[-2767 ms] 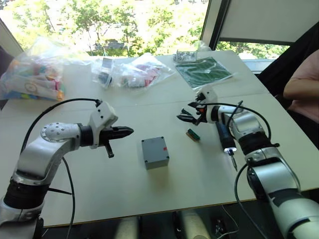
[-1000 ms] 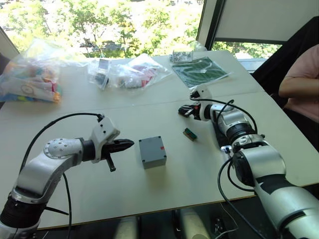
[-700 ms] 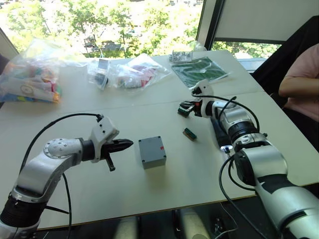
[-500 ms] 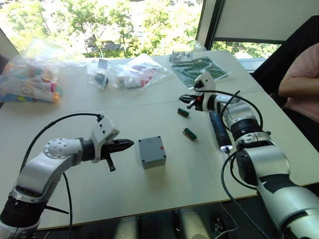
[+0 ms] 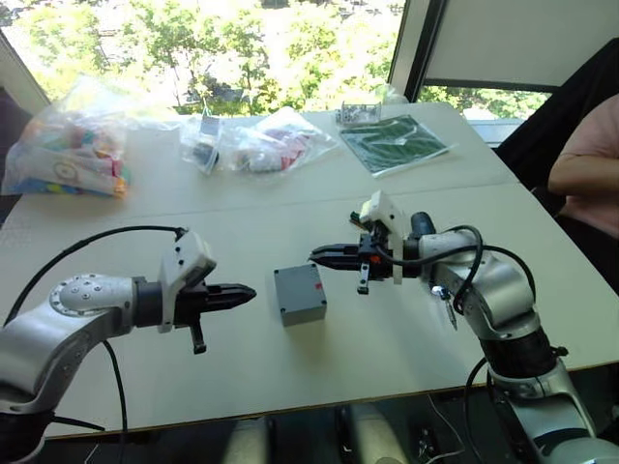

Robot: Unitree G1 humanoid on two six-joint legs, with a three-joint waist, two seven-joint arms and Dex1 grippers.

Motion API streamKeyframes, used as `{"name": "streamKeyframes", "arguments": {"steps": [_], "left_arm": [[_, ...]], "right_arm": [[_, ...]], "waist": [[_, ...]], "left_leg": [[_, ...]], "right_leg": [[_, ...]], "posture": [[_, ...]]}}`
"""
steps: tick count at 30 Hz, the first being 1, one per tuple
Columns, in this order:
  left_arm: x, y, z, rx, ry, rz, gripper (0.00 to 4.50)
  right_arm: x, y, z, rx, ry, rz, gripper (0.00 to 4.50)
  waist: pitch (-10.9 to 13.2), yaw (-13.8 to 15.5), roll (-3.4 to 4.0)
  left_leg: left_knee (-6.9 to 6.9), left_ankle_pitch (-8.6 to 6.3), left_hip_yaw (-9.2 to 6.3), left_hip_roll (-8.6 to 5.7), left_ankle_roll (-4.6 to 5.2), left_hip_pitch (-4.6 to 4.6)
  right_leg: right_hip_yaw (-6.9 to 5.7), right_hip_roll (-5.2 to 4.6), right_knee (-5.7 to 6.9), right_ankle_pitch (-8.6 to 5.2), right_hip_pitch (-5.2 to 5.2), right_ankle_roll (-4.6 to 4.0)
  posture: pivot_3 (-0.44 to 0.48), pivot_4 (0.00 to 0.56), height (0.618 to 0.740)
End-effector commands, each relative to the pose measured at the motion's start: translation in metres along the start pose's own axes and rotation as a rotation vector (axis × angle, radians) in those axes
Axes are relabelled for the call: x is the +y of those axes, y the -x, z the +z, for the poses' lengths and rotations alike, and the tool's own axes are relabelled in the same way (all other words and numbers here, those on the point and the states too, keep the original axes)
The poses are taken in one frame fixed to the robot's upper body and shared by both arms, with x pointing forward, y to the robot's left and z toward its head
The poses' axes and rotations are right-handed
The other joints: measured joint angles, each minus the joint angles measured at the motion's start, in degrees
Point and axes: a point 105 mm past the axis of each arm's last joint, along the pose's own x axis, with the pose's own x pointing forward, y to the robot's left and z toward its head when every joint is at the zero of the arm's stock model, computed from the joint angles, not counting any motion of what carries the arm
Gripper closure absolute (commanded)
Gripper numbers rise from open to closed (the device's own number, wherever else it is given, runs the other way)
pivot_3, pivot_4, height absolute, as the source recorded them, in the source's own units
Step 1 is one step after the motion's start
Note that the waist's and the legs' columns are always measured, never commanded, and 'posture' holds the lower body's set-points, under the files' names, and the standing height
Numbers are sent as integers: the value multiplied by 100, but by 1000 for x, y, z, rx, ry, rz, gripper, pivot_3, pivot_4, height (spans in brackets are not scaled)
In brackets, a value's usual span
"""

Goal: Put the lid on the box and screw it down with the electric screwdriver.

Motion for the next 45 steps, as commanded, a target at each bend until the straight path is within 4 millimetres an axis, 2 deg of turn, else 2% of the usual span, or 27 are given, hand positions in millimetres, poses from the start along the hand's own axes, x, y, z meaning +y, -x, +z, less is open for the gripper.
{"name": "streamKeyframes", "arguments": {"steps": [1, 12, 29, 40, 43, 45], "left_arm": [[-2, -4, 6, -20, -28, -11, 4500], [-2, -7, 6, -17, -29, -4, 4500], [-2, -9, 7, -18, -30, 2, 4500], [-2, -11, 7, -25, -29, 1, 4500], [-2, -12, 7, -29, -29, 1, 4500], [-2, -13, 7, -30, -29, 1, 4500]], "right_arm": [[-2, 0, 5, -2, 39, -32, 4476], [-6, 0, -13, 56, 24, -50, 4476], [-14, -9, -24, 75, 38, -60, 4476], [-15, -12, -25, 80, 40, -53, 4476], [-14, -12, -23, 78, 34, -45, 3603], [-16, -12, -22, 75, 34, -52, 2769]], "waist": [[0, -4, 0], [1, -5, -1], [1, -6, -2], [1, -6, -2], [1, -6, -2], [1, -6, -2]], "left_leg": [[0, 0, 2, 0, 0, -1], [0, 0, 7, 0, 0, 2], [0, 0, 7, 0, 0, 1], [0, 0, 6, 0, 0, 1], [0, 0, 6, 0, 0, 1], [0, 0, 6, 0, 0, 1]], "right_leg": [[1, -1, -1, 0, 0, 0], [4, -2, 1, -1, 1, 1], [4, -2, -1, -1, 1, 2], [4, -2, -1, -1, 1, 2], [4, -2, -1, -1, 1, 2], [4, -2, -1, -1, 1, 2]], "posture": [[0, 150, 740], [0, 150, 740], [0, 150, 740], [0, 150, 740], [0, 150, 740], [0, 150, 740]]}}
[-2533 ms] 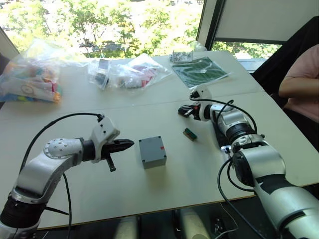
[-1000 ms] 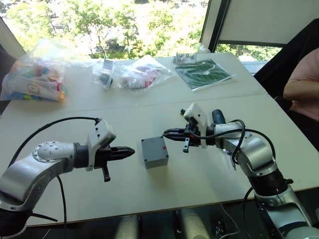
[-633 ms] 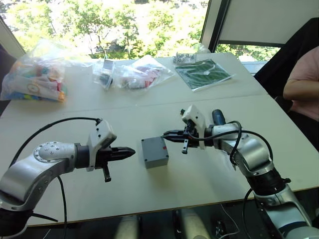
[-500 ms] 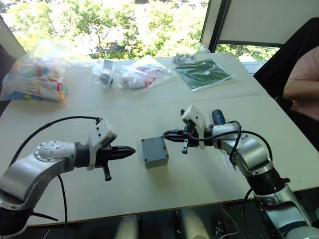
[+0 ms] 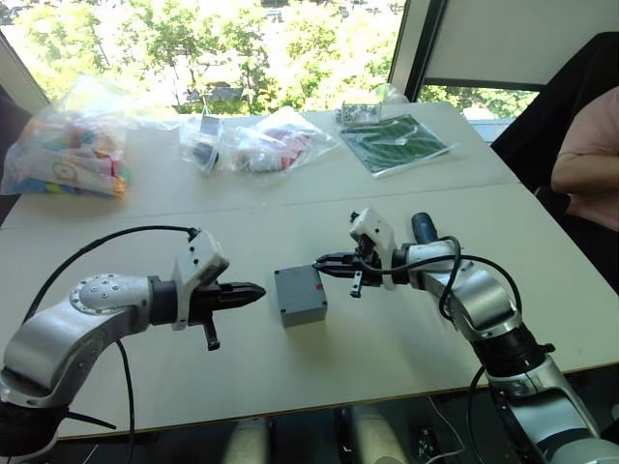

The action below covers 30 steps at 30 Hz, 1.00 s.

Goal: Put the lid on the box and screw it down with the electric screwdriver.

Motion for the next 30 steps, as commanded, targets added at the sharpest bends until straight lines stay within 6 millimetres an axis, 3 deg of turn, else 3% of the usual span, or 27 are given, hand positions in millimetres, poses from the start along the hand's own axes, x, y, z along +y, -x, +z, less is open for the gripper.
{"name": "streamKeyframes", "arguments": {"steps": [1, 4, 6, 10, 14, 15, 22, 28, 30], "left_arm": [[-1, -1, 7, -20, -34, -2, 4500], [-1, -3, 7, -27, -34, -4, 4500], [-1, -5, 9, -37, -39, -7, 4500], [-2, -7, 34, -117, -78, -37, 4500], [-8, -12, 49, -134, -159, -94, 4500], [-10, -13, 51, -140, -176, -110, 4500], [-27, -25, 54, -127, -286, -189, 4500], [-31, -32, 45, -90, -348, -189, 4500], [-34, -32, 40, -92, -334, -185, 4500]], "right_arm": [[-4, 0, 15, -38, 29, -6, 2486], [-12, 8, 26, -69, 7, -37, 1243], [-20, 19, 33, -96, -14, -68, 1243], [-69, 71, 50, -52, -109, -308, 1243], [-101, 118, 47, 113, -286, -491, 94], [-105, 126, 41, 159, -339, -535, 28], [-85, 154, -10, 496, -616, -512, 28], [-62, 146, -38, 596, -788, -401, 28], [-70, 144, -46, 618, -796, -444, 28]], "waist": [[0, 0, 0], [0, -1, 0], [0, 1, 0], [8, 43, 4], [6, 35, 1], [5, 26, 0], [7, -5, 3], [7, -1, 3], [6, -10, 2]], "left_leg": [[0, 0, 0, 0, 0, 0], [0, 0, 0, 0, 0, 0], [0, 0, 0, 0, 0, 0], [7, 0, -1, -3, 0, -6], [7, 0, -2, -11, 0, -19], [4, 0, -2, -10, 0, -19], [-3, -2, 3, -7, 5, -39], [11, -2, 3, -8, 5, -62], [12, -2, 3, -8, 5, -62]], "right_leg": [[0, 0, 0, 0, 0, 0], [0, 0, 0, 0, 0, 0], [0, 0, 0, 0, 0, 0], [0, -4, 0, 0, 0, 0], [1, -9, -8, 1, -6, -1], [0, -8, -9, 1, -7, -2], [4, -5, -16, -2, -26, -6], [4, -4, -7, -1, -48, -1], [4, -3, -5, -2, -48, -1]], "posture": [[0, 150, 740], [0, 150, 740], [0, 150, 740], [0, 150, 740], [0, 150, 740], [0, 150, 740], [0, 150, 740], [0, 150, 740], [0, 150, 740]]}}
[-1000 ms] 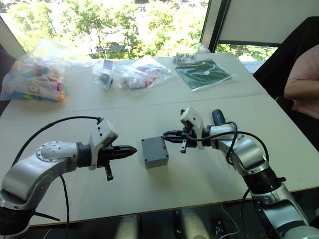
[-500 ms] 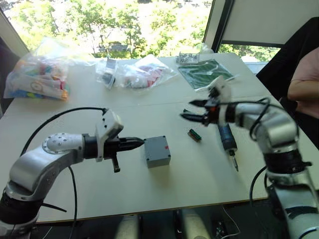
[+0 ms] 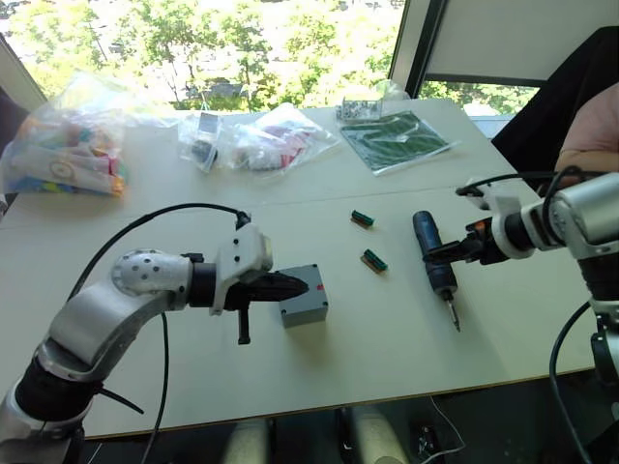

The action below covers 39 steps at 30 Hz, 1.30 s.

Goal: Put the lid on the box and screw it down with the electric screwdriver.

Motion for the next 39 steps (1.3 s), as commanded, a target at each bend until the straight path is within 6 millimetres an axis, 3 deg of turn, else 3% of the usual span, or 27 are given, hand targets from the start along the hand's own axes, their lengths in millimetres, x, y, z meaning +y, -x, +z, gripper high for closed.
{"name": "streamKeyframes", "arguments": {"steps": [1, 9, 16, 17, 19, 21, 23, 26, 29, 31, 33, 34, 35, 39], "left_arm": [[-7, 0, 2, -9, -35, 11, 4500], [-11, 2, -4, -21, 15, 55, 4500], [-10, -2, -7, -28, 35, 77, 4500], [-10, -3, -7, -32, 39, 81, 4500], [-9, -4, -8, -34, 42, 85, 4500], [-5, 0, -10, -25, 45, 101, 4500], [4, 9, -13, -16, 60, 133, 4500], [12, 17, -16, -16, 76, 154, 4500], [23, 26, -16, -42, 121, 170, 4500], [28, 29, -16, -49, 145, 156, 4500], [29, 28, -19, -29, 151, 130, 4500], [31, 26, -20, -22, 152, 121, 4500], [33, 24, -21, -15, 153, 113, 4500], [36, 16, -19, -7, 149, 66, 4500]], "right_arm": [[-9, -4, 5, -1, -26, -33, 28], [-23, -30, -8, 139, 115, -113, 28], [-28, -35, -12, 195, 180, -119, 2296], [-30, -36, -13, 202, 190, -126, 2553], [-33, -36, -14, 206, 202, -133, 2648], [-38, -28, 10, 106, 182, -160, 2648], [-39, -8, 57, -111, 181, -196, 2648], [-33, 10, 92, -284, 146, -167, 2648], [11, 58, 143, -694, 210, 59, 2648], [40, 87, 153, -952, 231, 188, 2648], [60, 98, 153, -1202, 291, 146, 2648], [72, 99, 149, -1307, 341, 116, 2648], [86, 89, 140, -1308, 357, 139, 2648], [144, 63, 104, -1275, 378, 427, 2648]], "waist": [[-1, -10, -2], [-9, -8, -15], [-13, -4, -22], [-14, -6, -24], [-16, -5, -27], [-20, -12, -34], [-18, -40, -36], [17, -94, 13], [17, -88, 14], [19, -87, 18], [16, -72, 15], [9, -44, 4], [7, -16, 4], [14, 44, 15]], "left_leg": [[0, 0, 0, 0, 0, 1], [3, 0, -2, 1, 0, -2], [9, 0, -2, 1, 0, 12], [8, 0, -2, 1, 0, 13], [6, 0, -4, 2, 0, 14], [6, 0, -3, 2, -1, 16], [9, 0, -1, 2, 0, 34], [7, 0, 12, 2, -1, 41], [-13, 1, 0, 6, -1, 8], [-18, 1, -9, 10, 0, -26], [-27, -7, -9, 14, 13, -32], [-30, -11, -11, 15, 19, -32], [-27, -19, -11, 17, 34, -31], [-15, -23, -5, 4, 40, -35]], "right_leg": [[0, 0, 0, 0, 0, 0], [-1, 1, 3, 1, -4, 1], [-1, 1, 2, 1, 14, 2], [-1, 2, 2, 0, 14, 2], [-2, 3, 2, 1, 15, 2], [-1, 3, 2, 1, 17, 2], [-1, 2, 0, 1, 32, 2], [1, -3, 1, 1, 31, 2], [1, 9, 13, 12, -7, -9], [-3, 15, 16, 24, -41, 8], [-4, 17, 16, 23, -50, 7], [-7, 17, 15, 21, -49, 7], [-9, 17, 14, 12, -45, 5], [-9, -2, 14, 9, -40, 10]], "posture": [[0, 150, 740], [0, 150, 740], [0, 150, 740], [0, 150, 740], [0, 150, 740], [0, 150, 740], [0, 150, 740], [0, 150, 740], [0, 150, 740], [0, 150, 740], [0, 150, 740], [0, 150, 740], [0, 150, 740], [0, 150, 740]]}}
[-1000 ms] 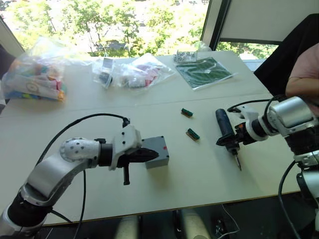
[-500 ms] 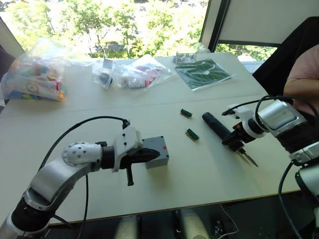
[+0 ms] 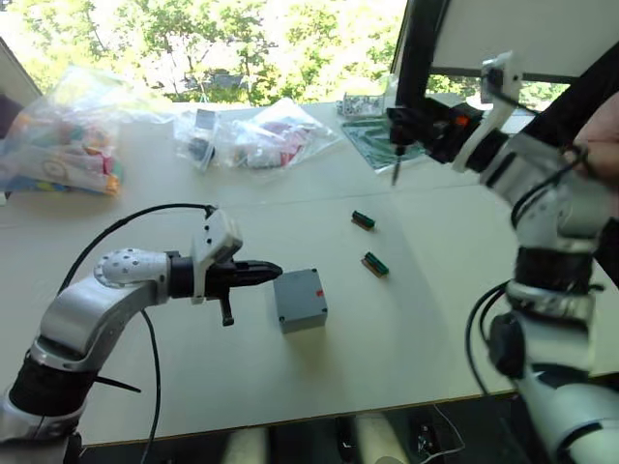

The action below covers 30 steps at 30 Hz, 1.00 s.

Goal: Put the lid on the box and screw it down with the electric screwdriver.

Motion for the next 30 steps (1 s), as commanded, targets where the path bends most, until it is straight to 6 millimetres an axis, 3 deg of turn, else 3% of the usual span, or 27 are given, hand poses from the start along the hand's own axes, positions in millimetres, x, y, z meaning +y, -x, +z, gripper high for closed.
{"name": "streamKeyframes", "arguments": {"steps": [1, 6, 9, 18, 30], "left_arm": [[-3, -7, 5, 11, -37, -51, 4500], [0, -12, -1, 36, -37, -66, 4500], [-1, -14, -3, 47, -41, -77, 4500], [-3, -33, -25, 116, -46, -57, 4500], [-1, -28, -32, 126, -43, -44, 4500]], "right_arm": [[54, 5, 11, -113, -8, 172, 2648], [83, 8, -13, -98, -57, 212, 2648], [90, 7, -20, -109, -98, 204, 2648], [89, -2, -35, -110, -102, 164, 2648], [82, -9, -55, -107, -106, 119, 2648]], "waist": [[4, 1, 5], [2, -17, 2], [1, -38, 1], [1, -44, 1], [0, -43, 0]], "left_leg": [[8, 0, 1, -3, 0, 0], [24, 9, 6, -10, -16, 22], [25, 12, -1, -3, -19, 36], [15, 13, -4, 14, -20, 38], [18, 13, -4, 14, -20, 45]], "right_leg": [[2, -4, 0, 0, 4, 0], [10, -6, -7, -3, 34, -18], [9, 6, 0, -6, 41, -10], [9, 26, 5, 16, 35, -15], [10, 25, 4, 8, 42, -31]], "posture": [[0, 150, 740], [0, 150, 740], [0, 150, 740], [0, 150, 740], [0, 150, 740]]}}
